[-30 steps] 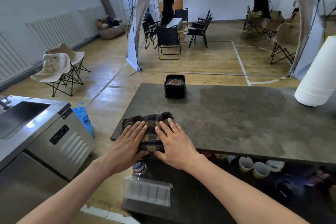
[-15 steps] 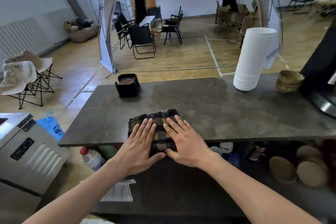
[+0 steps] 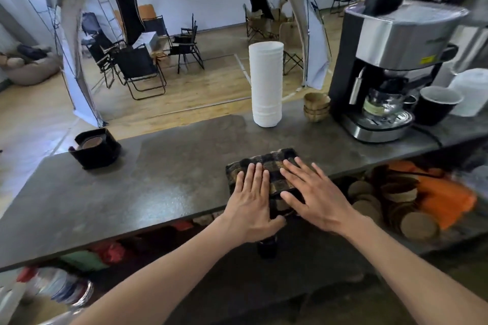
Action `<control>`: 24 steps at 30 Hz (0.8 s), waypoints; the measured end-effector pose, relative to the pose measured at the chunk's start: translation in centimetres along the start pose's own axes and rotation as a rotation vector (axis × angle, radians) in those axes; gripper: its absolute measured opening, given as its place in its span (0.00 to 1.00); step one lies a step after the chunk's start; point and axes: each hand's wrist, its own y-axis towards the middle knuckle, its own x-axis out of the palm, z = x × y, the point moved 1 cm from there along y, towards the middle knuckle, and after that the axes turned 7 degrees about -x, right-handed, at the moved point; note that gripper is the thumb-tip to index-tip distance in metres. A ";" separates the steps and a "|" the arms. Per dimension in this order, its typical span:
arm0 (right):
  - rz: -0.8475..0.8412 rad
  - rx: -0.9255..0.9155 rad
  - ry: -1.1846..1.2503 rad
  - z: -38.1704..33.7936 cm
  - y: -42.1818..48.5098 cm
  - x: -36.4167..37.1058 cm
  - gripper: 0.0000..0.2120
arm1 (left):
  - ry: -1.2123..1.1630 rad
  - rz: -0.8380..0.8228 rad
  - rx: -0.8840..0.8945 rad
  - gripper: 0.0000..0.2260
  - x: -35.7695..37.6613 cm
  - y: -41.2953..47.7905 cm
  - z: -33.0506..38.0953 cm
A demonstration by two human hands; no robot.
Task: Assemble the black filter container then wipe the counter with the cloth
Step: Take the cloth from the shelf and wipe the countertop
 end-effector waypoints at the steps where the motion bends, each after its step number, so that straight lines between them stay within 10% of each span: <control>1: -0.002 0.027 -0.004 0.9 -0.7 -0.3 0.34 | -0.003 -0.006 0.021 0.44 -0.1 0.7 1.1; 24: -0.127 0.124 0.071 -2.9 6.8 1.0 0.30 | -0.037 0.084 0.061 0.35 -0.4 2.6 -5.3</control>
